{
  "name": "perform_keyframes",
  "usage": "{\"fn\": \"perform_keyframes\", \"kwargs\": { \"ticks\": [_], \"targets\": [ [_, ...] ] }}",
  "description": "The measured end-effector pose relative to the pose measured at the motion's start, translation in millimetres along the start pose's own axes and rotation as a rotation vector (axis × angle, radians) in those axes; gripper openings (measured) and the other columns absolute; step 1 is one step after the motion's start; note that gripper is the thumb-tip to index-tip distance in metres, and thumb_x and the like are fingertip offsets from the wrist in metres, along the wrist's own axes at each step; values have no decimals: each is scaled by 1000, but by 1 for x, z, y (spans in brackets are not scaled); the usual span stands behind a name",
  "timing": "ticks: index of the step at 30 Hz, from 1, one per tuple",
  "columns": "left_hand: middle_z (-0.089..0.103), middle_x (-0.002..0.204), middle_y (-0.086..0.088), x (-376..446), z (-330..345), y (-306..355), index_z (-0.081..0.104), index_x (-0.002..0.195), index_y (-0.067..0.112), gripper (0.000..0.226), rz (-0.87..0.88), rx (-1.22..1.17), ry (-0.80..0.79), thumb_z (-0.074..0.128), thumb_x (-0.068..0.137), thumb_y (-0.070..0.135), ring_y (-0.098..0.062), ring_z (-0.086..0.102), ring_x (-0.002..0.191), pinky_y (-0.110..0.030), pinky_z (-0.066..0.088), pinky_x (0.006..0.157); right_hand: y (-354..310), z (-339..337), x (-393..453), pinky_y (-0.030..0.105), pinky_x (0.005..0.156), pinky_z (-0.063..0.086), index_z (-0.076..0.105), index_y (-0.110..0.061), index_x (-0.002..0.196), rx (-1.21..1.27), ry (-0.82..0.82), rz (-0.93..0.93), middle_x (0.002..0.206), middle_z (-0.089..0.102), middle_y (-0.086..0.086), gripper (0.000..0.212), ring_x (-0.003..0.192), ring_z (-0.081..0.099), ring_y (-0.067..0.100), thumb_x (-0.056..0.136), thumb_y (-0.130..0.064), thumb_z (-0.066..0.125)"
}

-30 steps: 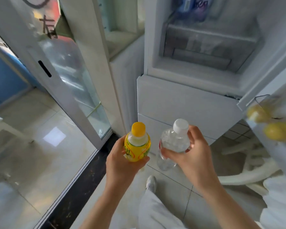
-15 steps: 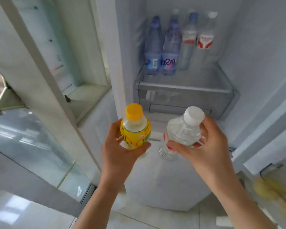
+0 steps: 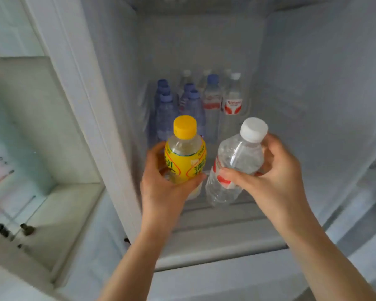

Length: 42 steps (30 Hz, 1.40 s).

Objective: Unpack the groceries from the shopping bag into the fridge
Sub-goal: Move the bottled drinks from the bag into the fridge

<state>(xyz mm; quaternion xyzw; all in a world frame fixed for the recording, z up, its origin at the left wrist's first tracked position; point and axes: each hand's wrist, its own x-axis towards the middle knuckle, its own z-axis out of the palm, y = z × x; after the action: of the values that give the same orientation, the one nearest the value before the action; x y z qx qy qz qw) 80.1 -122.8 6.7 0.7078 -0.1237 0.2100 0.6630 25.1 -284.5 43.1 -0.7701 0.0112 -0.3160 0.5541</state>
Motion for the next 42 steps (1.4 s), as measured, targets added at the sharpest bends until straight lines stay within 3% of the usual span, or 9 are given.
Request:
{"fn": "perform_keyframes", "kwargs": {
  "ticks": [3,9,13,18,21,28,32,37,42],
  "targets": [
    [66,104,14,25,24,-6,51,113,28,77,8,-79,-39,91,53,3,-1,65,90,-13,49,75,6,1,28,44,85,54,58,-26,116,-3,60,-39,105,69,-7,72,97,67,13,52,-25,92],
    [65,103,17,61,75,-24,51,113,30,77,6,-119,-88,91,52,4,0,64,92,-19,52,81,25,-15,74,46,84,55,58,-35,111,-35,163,-18,104,70,-8,68,95,67,13,50,-34,89],
    [65,110,10,77,104,-36,50,118,31,77,6,-85,-115,90,56,8,-2,64,97,-26,55,87,42,-23,102,41,85,55,58,-32,112,-72,140,-3,104,69,-7,65,95,67,11,56,-21,90],
    [64,115,9,90,128,-50,50,128,27,81,-11,-34,-86,90,59,11,-3,63,102,-24,53,90,62,-28,136,30,80,56,58,-28,110,-47,92,72,97,69,-13,64,87,67,2,56,-14,89],
    [65,116,7,95,137,-60,51,130,23,82,-33,-18,-73,90,58,13,-6,64,103,-29,54,91,72,-28,147,34,81,57,58,-33,103,-45,61,83,97,69,-12,59,88,68,7,56,-13,88],
    [66,114,13,101,142,-69,54,128,28,73,-17,-19,-68,88,64,18,2,63,101,-28,54,91,86,-22,164,41,86,55,58,-25,118,-91,-5,35,105,68,-10,69,95,66,9,55,-29,86],
    [61,123,5,101,144,-79,48,137,23,77,85,124,-70,84,69,33,-8,59,113,-36,53,92,94,-18,166,44,87,55,53,-27,125,-97,-24,25,110,66,-11,77,99,65,9,55,-50,77],
    [53,138,0,94,143,-83,30,150,17,93,172,287,-43,80,74,36,-8,50,125,-30,48,99,101,-21,160,44,90,54,49,-31,129,-74,-28,26,115,64,-13,73,104,63,7,63,-40,81],
    [48,138,-8,68,136,-89,23,150,20,101,274,586,31,83,70,31,-23,47,126,-39,50,96,123,-14,129,37,93,52,47,-33,124,-72,19,95,118,61,-19,66,107,60,0,69,-30,82]
  ]
}}
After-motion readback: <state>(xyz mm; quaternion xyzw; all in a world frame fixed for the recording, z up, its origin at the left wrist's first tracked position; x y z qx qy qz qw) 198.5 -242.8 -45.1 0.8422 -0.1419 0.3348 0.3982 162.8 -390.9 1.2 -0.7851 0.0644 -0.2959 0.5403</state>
